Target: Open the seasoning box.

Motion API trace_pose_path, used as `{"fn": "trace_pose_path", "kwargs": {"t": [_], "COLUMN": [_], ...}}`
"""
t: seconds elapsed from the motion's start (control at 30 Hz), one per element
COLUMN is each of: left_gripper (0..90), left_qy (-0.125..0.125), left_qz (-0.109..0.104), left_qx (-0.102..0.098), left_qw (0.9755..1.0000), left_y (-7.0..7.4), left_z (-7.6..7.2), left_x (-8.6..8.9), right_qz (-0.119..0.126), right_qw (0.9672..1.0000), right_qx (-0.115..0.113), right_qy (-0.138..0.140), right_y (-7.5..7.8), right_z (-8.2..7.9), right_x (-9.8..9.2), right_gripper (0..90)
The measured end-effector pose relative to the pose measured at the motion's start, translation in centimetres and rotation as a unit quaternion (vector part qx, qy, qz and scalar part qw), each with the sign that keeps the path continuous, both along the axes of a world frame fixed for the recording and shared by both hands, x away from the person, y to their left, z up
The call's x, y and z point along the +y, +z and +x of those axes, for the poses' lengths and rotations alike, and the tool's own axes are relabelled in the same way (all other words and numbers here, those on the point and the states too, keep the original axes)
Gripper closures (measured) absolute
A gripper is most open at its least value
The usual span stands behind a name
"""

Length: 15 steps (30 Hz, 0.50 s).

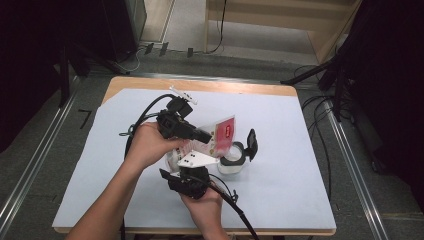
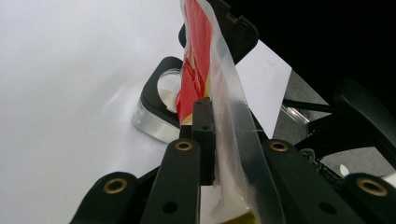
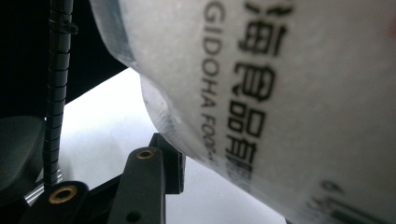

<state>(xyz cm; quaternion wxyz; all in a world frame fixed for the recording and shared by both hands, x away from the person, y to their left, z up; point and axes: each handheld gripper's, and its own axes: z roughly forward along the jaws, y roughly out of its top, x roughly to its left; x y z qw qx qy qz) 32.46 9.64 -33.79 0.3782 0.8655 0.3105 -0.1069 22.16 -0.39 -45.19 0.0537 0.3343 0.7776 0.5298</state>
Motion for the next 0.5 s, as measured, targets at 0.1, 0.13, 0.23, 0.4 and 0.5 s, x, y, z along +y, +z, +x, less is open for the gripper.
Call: {"fn": "trace_pose_path", "kwargs": {"t": [0.1,0.13,0.23,0.4,0.5], "left_gripper": [83.2,83.2,83.3,83.3,83.4], "left_qy": [-0.002,-0.002,0.001,0.004,0.001], "left_qz": [0.0,0.0,-0.001,-0.002,0.001], "left_qx": [-0.001,-0.001,-0.001,-0.002,-0.006], "left_qw": [1.0,1.0,1.0,1.0,1.0], "left_y": [-0.01,-0.01,0.0,0.03,0.08], "left_z": [0.07,0.07,-0.01,-0.06,-0.05], "left_x": [-0.04,-0.04,-0.1,-0.17,-0.16], "right_qz": [-0.001,-0.002,-0.002,-0.002,-0.002], "right_qw": [1.0,1.0,1.0,1.0,1.0], "right_qx": [-0.001,-0.002,-0.001,-0.003,-0.004], "right_qy": [-0.001,-0.001,-0.001,-0.001,-0.002], "right_y": [0.04,0.06,0.06,0.11,0.11], "right_z": [-0.05,-0.06,-0.07,-0.08,-0.06], "right_x": [-0.05,-0.08,-0.08,-0.09,-0.1], "right_gripper": [62.7,62.7,62.7,62.7,62.8]}}
